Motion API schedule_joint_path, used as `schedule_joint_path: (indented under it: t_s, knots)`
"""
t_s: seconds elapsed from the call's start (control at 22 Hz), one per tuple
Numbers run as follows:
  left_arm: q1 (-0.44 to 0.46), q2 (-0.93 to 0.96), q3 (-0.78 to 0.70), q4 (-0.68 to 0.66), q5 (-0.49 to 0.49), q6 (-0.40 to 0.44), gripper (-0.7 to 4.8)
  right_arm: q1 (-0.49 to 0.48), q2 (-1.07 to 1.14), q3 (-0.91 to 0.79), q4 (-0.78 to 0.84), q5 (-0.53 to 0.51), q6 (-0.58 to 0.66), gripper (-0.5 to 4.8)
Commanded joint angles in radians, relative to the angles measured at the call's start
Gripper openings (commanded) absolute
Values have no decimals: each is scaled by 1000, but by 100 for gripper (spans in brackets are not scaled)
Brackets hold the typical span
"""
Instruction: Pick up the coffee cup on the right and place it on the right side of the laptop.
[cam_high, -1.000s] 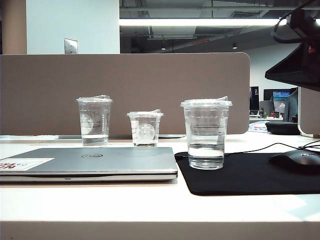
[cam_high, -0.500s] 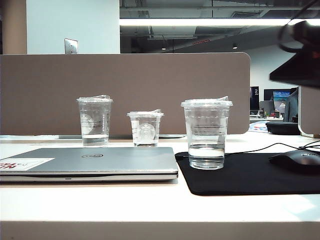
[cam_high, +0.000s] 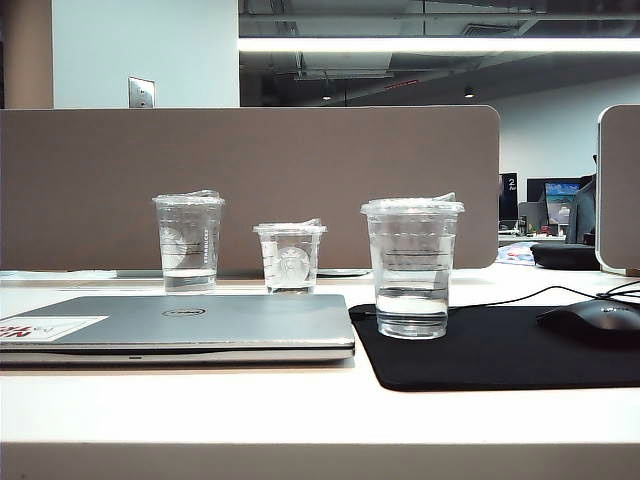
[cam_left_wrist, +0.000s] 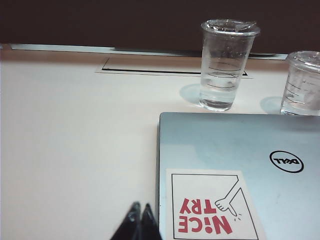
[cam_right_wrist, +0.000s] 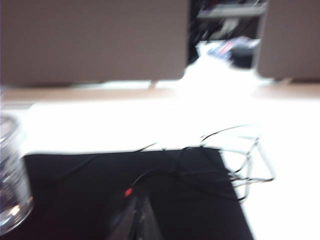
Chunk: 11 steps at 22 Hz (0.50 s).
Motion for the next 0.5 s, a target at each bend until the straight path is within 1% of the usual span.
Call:
schedule_joint_path:
  t_s: [0.05, 0.23, 0.5]
  knots:
    - [1, 0, 3, 13, 2, 2, -5, -34, -108, -20, -31, -14, 18, -9]
    - [1, 0, 3, 13, 2, 2, -5, -55, -179, -20, -89, -15, 17, -9]
    - [1, 0, 3, 13, 2, 2, -5, -41, -205, -20, -183, -15, 17, -9]
